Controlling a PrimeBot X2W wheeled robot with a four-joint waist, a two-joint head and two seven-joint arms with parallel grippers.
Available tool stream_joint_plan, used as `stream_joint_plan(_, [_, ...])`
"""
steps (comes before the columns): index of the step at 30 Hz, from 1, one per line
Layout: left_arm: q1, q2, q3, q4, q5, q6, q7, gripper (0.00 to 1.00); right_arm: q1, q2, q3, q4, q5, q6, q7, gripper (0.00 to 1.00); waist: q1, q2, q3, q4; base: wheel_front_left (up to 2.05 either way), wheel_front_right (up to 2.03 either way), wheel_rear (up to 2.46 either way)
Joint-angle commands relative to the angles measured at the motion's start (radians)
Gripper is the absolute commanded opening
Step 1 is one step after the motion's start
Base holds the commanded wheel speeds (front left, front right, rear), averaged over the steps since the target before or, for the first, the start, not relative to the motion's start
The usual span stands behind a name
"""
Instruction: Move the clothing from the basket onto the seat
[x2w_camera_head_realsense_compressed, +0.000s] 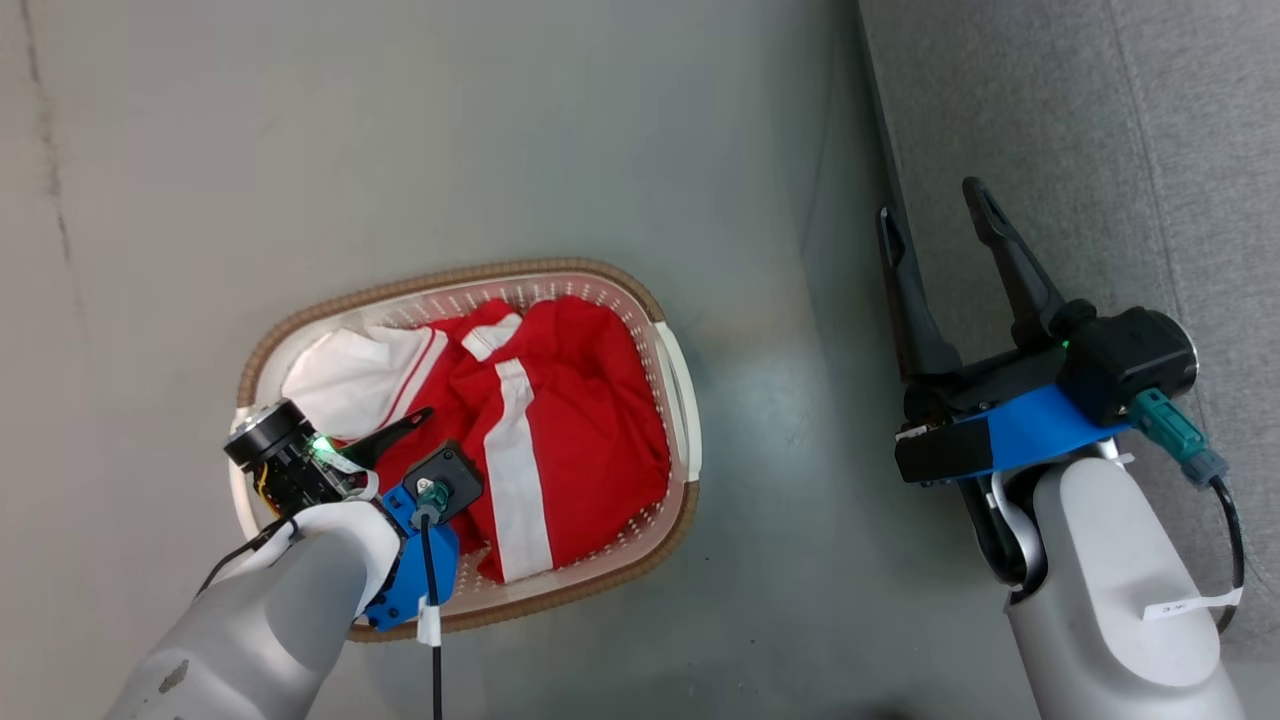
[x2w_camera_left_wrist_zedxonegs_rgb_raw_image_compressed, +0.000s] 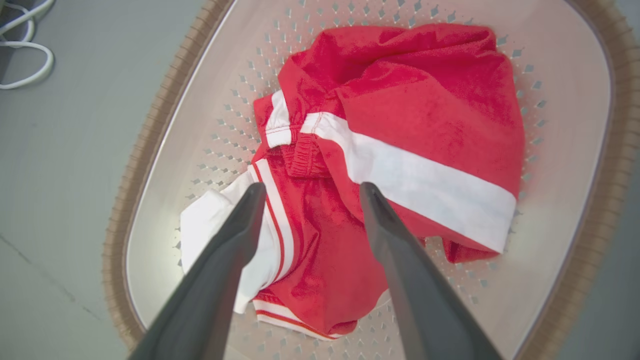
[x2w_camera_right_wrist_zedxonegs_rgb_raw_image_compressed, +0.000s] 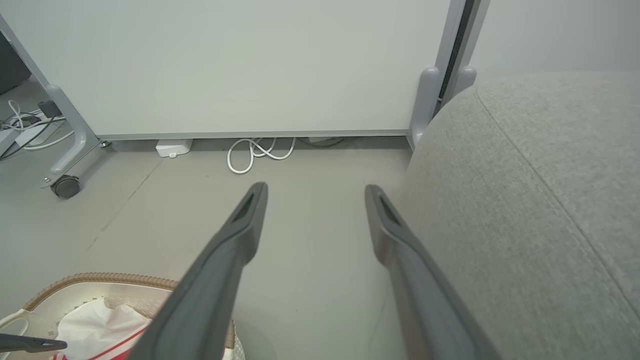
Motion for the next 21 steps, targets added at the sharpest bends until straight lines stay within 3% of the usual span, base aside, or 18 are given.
stream_joint_plan(1, [-0.034, 0.004, -0.04, 0.029, -0.015, -0.001, 0.01, 1.0, -0.024, -0.004, 0.001, -0.009, -0.007, 0.0, -0.004, 1.0, -0.0001, 0.0, 0.05, -0.012, 0.0, 0.0, 0.0])
stream_joint_plan(13, [-0.141, 0.031, -0.255, 0.085, -0.092, -0.001, 0.12, 1.0, -0.085, -0.004, 0.003, -0.053, -0.011, 0.0, -0.004, 1.0, -0.0001, 0.0, 0.195, -0.033, 0.0, 0.0, 0.0])
stream_joint_plan(21, [-0.212, 0.046, -0.3, 0.088, -0.093, -0.001, 0.188, 1.0, -0.119, -0.004, -0.008, -0.083, -0.019, 0.0, -0.004, 1.0, -0.0001, 0.0, 0.287, -0.047, 0.0, 0.0, 0.0])
